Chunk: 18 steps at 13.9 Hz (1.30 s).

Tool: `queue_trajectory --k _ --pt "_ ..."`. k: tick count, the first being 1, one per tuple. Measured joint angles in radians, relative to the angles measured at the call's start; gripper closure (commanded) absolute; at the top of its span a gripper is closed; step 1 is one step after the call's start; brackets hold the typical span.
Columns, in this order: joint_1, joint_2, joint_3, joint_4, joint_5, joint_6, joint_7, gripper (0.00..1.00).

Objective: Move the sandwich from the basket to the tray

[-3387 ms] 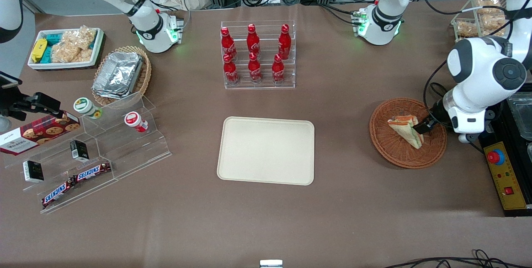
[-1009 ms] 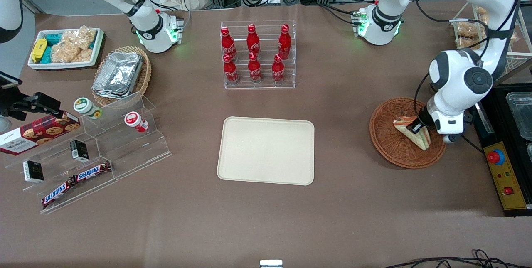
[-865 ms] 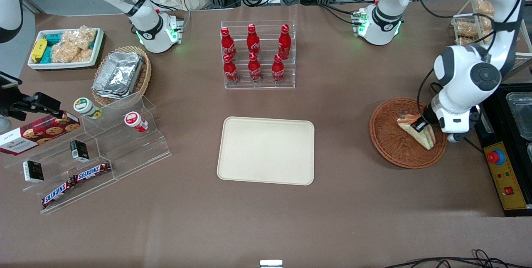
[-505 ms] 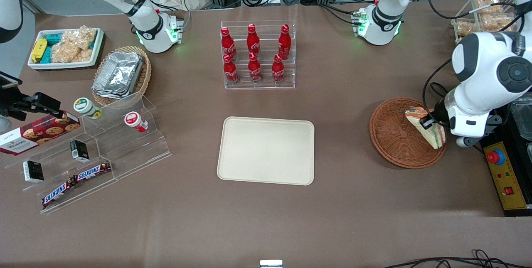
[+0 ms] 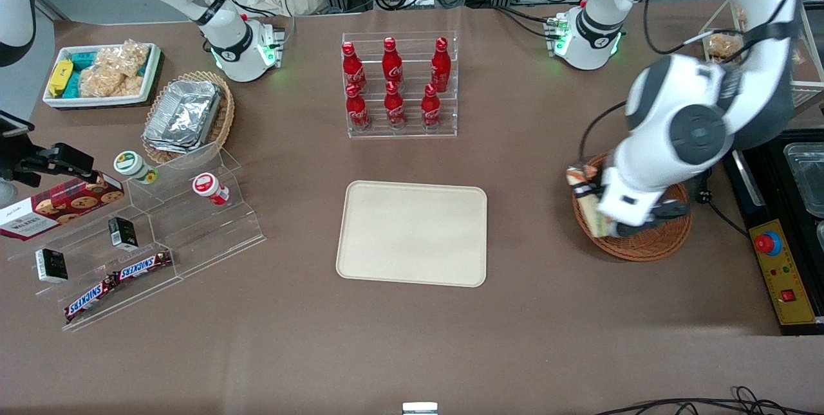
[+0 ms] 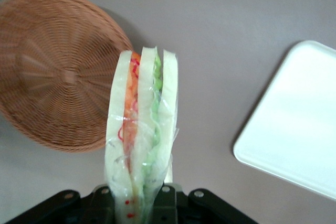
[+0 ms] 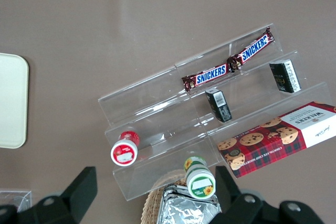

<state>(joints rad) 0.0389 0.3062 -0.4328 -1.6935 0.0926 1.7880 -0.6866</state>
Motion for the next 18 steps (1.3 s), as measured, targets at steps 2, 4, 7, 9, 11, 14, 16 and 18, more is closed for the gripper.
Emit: queue_trajectory --k 2,4,7,9,11,14,16,18 --pt "-0.078 0.073 -0.002 0.027 0.000 0.023 -0.004 1.00" --pt "-0.144 0.140 -0.003 0.068 0.001 0.052 -0.005 1.00" --pt "-0.187 0.215 -0.002 0.104 0.001 0.147 0.003 1.00" --pt "-0.206 0.259 -0.002 0.106 0.001 0.224 0.018 1.00" --pt "-0.223 0.307 -0.002 0.107 0.014 0.299 0.035 1.00" --pt "-0.258 0.378 -0.002 0.113 0.076 0.360 0.037 1.00" --pt "-0.270 0.416 -0.002 0.124 0.120 0.380 0.037 1.00" --pt "-0.274 0.441 -0.002 0.135 0.137 0.406 0.037 1.00"
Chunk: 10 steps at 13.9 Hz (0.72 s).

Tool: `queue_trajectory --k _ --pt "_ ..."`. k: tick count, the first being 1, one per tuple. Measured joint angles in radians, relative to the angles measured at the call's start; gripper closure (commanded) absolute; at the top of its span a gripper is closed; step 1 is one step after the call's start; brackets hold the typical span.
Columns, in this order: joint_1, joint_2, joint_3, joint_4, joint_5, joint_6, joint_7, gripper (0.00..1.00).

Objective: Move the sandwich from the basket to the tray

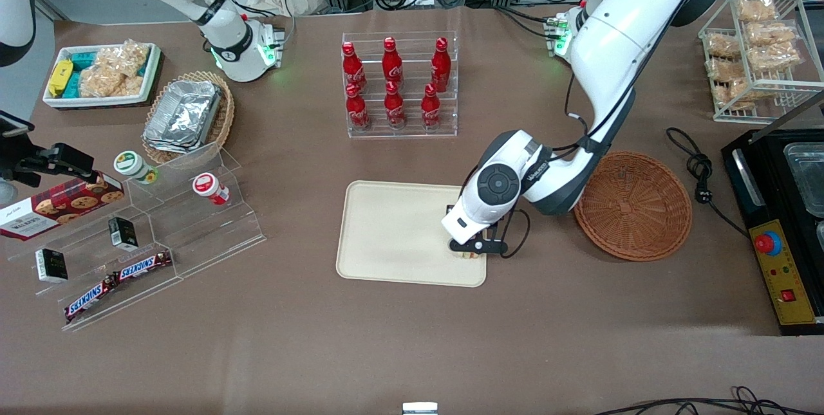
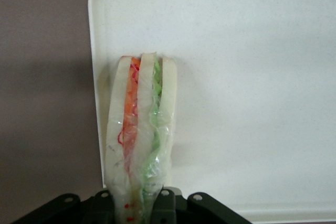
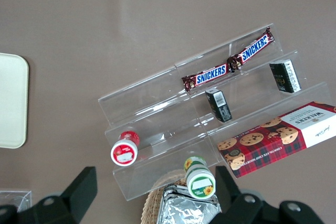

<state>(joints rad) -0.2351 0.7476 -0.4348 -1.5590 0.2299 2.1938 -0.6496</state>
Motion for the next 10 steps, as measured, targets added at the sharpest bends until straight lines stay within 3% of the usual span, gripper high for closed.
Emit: queue_trajectory --k 1,2,10 --pt "0.000 0.005 0.000 0.003 0.003 0.004 0.000 0.79" --pt "0.000 0.005 0.000 0.007 0.004 0.005 0.000 0.02" --pt "0.003 -0.050 0.003 0.035 0.010 -0.074 0.000 0.00"
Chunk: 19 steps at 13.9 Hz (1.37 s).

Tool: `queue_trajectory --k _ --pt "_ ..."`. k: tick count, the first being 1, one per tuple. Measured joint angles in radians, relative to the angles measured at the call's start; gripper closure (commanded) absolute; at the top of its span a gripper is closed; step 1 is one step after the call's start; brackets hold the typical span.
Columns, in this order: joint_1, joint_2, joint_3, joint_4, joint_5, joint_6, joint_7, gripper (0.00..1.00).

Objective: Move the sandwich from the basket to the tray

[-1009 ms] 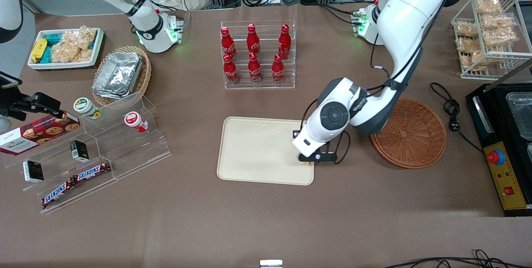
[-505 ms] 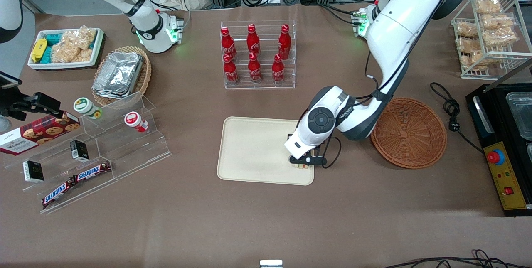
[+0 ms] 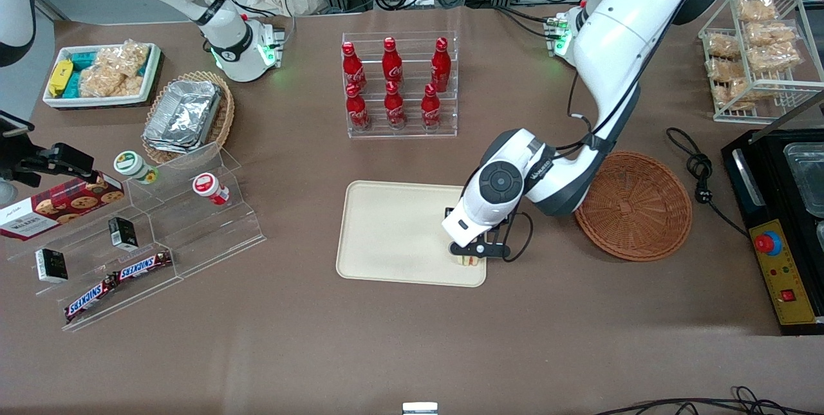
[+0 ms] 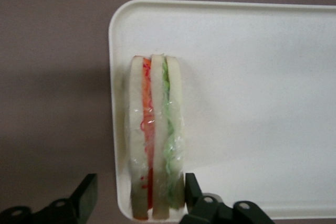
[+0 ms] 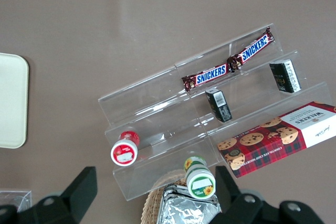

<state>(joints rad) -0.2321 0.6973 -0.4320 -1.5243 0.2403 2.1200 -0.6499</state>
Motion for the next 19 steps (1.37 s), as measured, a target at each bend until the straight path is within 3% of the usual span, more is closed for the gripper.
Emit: queue_trajectory --k 8,15,19 --pt "0.145 -0.269 0.013 0.010 -0.010 -0.270 0.004 0.00" --pt "0.350 -0.502 0.016 -0.161 -0.154 -0.265 0.139 0.00" --pt "0.403 -0.627 0.017 -0.295 -0.168 -0.200 0.205 0.00"
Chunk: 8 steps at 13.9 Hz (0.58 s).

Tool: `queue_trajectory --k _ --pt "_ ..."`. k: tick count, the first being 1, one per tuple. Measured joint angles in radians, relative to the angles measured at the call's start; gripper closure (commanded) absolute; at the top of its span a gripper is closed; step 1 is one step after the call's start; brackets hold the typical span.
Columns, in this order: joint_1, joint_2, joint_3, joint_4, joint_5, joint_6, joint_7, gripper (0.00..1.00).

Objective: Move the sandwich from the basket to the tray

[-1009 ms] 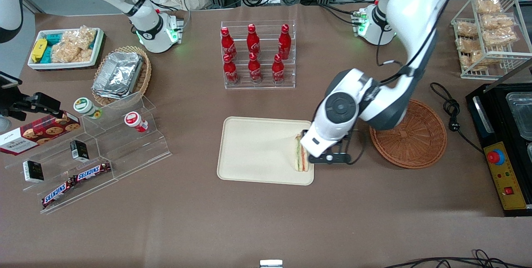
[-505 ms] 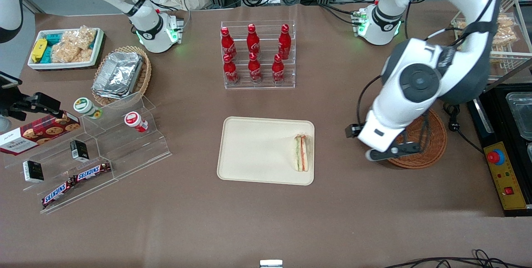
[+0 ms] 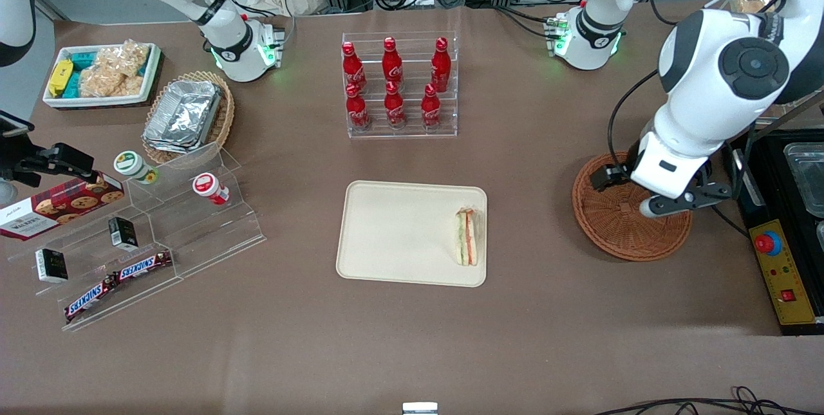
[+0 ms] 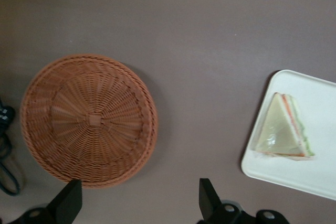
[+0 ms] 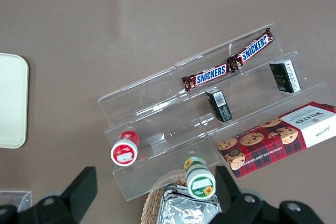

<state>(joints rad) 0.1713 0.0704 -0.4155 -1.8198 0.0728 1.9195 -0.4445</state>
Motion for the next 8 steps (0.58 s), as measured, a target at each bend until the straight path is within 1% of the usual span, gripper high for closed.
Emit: queue_trajectory --k 3,5,8 --pt "0.066 -0.023 0.004 0.003 -0.015 -0.016 0.086 0.00" --pt "0.098 -0.021 0.006 0.049 -0.018 -0.061 0.105 0.00" --pt "0.112 0.006 0.007 0.133 -0.019 -0.138 0.107 0.00"
